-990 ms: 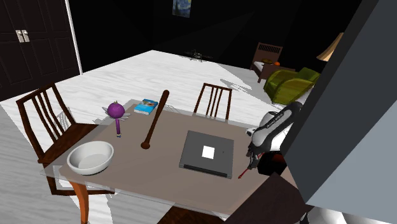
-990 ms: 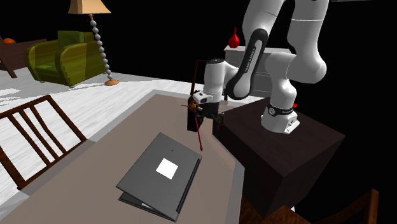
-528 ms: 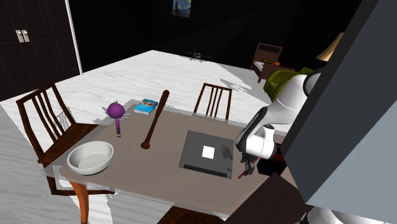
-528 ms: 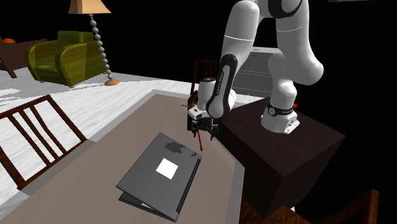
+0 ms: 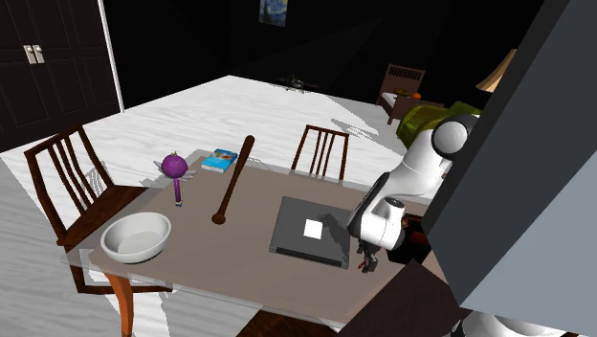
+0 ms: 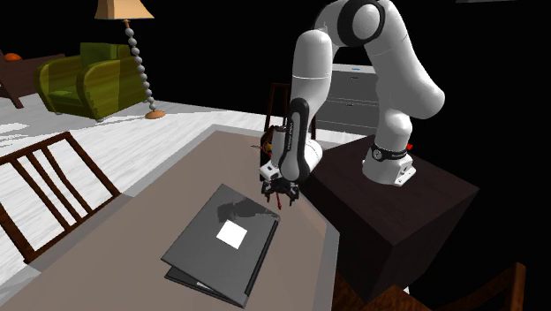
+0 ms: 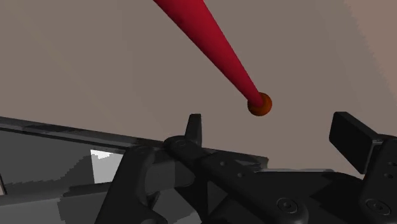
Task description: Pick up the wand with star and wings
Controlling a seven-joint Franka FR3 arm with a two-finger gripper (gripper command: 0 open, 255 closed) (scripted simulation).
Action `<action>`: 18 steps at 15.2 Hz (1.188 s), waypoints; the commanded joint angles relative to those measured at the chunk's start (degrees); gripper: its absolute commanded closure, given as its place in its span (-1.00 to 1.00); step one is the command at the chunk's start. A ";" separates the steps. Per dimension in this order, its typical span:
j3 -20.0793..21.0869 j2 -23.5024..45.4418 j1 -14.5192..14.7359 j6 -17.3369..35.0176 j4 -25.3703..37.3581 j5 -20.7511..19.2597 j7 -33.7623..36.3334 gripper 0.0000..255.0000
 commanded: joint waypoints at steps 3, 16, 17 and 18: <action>1.74 2.86 -2.12 1.85 1.43 -0.23 -0.75 -1.00; 0.51 0.72 -0.71 0.48 0.37 -0.02 -0.35 1.00; -0.19 -0.35 0.07 -0.23 -0.15 0.04 -0.11 1.00; -0.94 -1.42 0.89 -0.96 -0.66 0.05 0.16 1.00</action>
